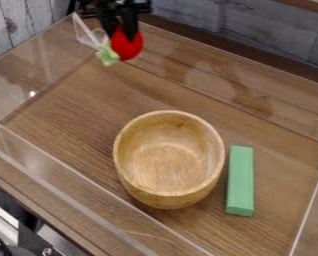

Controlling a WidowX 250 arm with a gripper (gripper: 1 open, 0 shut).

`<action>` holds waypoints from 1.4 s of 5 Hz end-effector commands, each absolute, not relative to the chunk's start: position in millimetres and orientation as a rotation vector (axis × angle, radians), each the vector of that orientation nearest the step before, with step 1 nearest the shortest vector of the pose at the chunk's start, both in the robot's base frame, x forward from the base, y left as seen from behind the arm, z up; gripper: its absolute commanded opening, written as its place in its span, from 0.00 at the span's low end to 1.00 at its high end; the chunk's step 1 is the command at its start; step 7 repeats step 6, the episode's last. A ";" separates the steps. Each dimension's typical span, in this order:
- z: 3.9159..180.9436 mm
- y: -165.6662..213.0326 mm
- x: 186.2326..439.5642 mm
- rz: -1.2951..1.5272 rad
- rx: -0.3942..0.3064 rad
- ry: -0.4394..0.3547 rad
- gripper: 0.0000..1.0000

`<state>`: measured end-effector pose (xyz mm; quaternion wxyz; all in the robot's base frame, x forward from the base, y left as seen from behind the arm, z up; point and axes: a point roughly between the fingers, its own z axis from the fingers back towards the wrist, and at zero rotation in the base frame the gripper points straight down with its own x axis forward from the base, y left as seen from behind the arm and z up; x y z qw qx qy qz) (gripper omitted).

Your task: Move the red fruit to the left

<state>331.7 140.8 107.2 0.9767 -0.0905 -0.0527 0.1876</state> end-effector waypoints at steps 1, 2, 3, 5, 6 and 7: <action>114.7 166.3 334.5 0.377 -0.151 -0.179 0.00; 98.8 188.8 327.3 0.382 -0.141 -0.180 0.00; 88.0 193.0 321.8 0.357 -0.136 -0.176 0.00; 70.9 199.5 314.6 0.369 -0.127 -0.169 0.00; 67.1 218.6 314.6 0.280 -0.132 -0.160 0.00; 67.1 218.6 314.6 0.280 -0.132 -0.160 0.00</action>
